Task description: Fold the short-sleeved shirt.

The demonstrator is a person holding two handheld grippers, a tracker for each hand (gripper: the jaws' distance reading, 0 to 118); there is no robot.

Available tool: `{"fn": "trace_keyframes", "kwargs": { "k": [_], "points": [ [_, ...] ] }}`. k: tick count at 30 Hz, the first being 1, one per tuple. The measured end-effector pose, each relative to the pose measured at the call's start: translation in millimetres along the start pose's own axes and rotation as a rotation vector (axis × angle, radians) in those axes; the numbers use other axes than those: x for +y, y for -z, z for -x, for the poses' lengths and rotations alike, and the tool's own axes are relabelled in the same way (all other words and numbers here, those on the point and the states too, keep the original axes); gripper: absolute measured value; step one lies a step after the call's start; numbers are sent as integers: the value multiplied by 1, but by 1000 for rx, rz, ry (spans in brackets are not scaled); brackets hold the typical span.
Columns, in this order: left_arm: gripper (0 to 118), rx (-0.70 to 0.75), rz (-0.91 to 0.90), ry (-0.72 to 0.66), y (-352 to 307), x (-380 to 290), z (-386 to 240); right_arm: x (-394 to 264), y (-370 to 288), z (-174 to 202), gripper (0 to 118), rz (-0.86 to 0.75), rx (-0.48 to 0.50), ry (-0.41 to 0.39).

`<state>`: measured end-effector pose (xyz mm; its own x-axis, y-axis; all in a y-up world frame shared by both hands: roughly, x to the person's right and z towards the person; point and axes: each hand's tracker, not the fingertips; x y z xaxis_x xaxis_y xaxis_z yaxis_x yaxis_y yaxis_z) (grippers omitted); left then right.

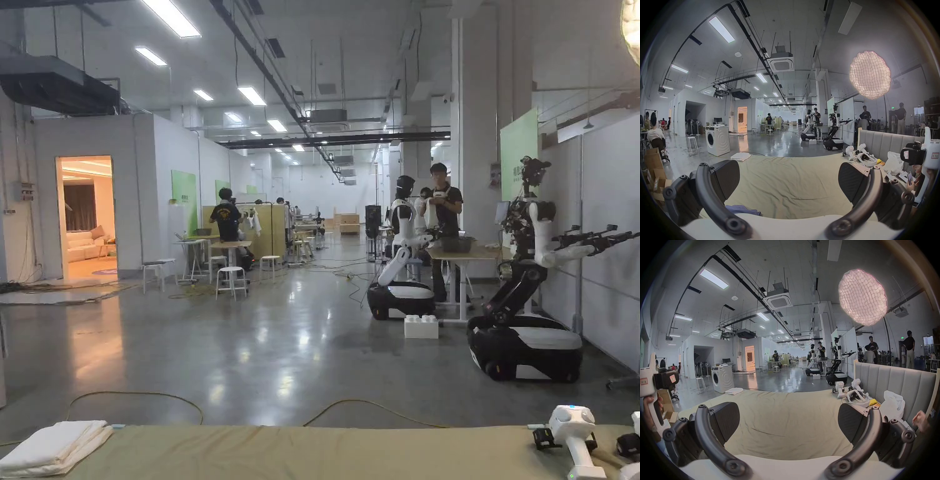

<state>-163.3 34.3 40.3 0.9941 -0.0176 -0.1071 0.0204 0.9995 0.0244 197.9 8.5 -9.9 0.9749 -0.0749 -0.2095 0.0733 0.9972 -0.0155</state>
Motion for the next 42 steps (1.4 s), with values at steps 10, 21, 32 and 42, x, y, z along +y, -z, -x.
{"fn": "trace_keyframes", "kwargs": {
  "k": [10,21,32,42],
  "points": [
    [118,-9,-4,1,1,1,-1,0,-1,-6,118,-2,4,30],
    [118,-3,-1,-9,1,1,1,3,0,-15,118,17,18,86],
    [118,-9,24,-19,6,0,0,31,29,-9,118,349,-172,383],
    [118,-6,23,-11,6,1,0,38,26,2,118,389,-72,291]
  ]
}}
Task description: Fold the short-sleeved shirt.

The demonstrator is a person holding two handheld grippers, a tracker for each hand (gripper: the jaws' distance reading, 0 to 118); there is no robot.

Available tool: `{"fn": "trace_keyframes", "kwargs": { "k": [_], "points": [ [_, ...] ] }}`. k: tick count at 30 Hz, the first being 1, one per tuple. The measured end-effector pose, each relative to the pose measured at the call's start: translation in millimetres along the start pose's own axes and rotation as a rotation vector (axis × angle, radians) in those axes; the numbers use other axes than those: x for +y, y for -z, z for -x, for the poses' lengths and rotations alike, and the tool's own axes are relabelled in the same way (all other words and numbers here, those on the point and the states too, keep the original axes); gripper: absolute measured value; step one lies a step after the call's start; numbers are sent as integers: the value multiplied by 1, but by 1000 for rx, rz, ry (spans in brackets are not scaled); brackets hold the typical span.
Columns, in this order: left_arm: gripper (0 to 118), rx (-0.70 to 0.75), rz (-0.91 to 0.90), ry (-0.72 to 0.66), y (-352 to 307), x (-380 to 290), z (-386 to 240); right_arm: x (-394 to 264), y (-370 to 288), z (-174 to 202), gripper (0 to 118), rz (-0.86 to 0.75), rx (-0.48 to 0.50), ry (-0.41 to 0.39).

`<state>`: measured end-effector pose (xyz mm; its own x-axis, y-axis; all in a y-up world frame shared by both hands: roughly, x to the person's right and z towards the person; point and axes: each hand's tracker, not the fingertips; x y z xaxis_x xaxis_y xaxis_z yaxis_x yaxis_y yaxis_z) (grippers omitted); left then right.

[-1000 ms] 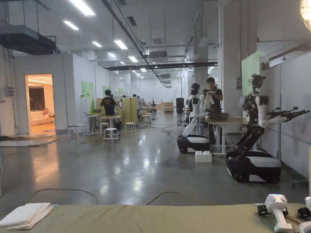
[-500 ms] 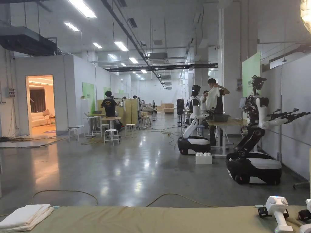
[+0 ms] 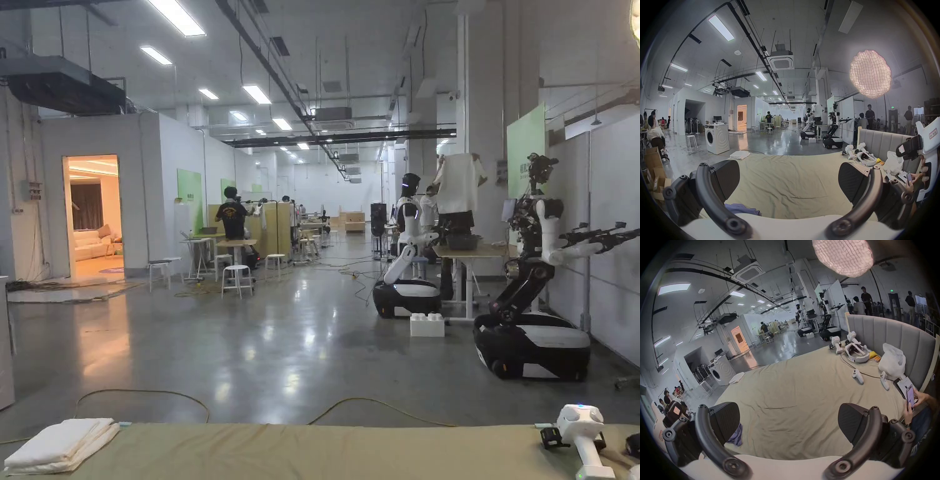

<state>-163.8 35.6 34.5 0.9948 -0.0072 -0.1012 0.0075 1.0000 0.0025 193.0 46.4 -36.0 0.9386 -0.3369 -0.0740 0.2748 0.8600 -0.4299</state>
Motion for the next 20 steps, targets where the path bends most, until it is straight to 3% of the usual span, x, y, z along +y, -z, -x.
{"fn": "trace_keyframes", "kwargs": {
  "k": [8,11,17,20],
  "points": [
    [118,-10,9,0,2,-1,-1,-3,1,-2,118,-13,-3,-17],
    [118,-13,8,5,2,-1,-2,-5,1,-4,118,-43,-8,10],
    [118,-12,1,7,0,0,-2,-6,3,-11,118,-81,-76,6],
    [118,-17,0,-1,1,0,-2,-8,0,-10,118,-107,-54,12]
  ]
}}
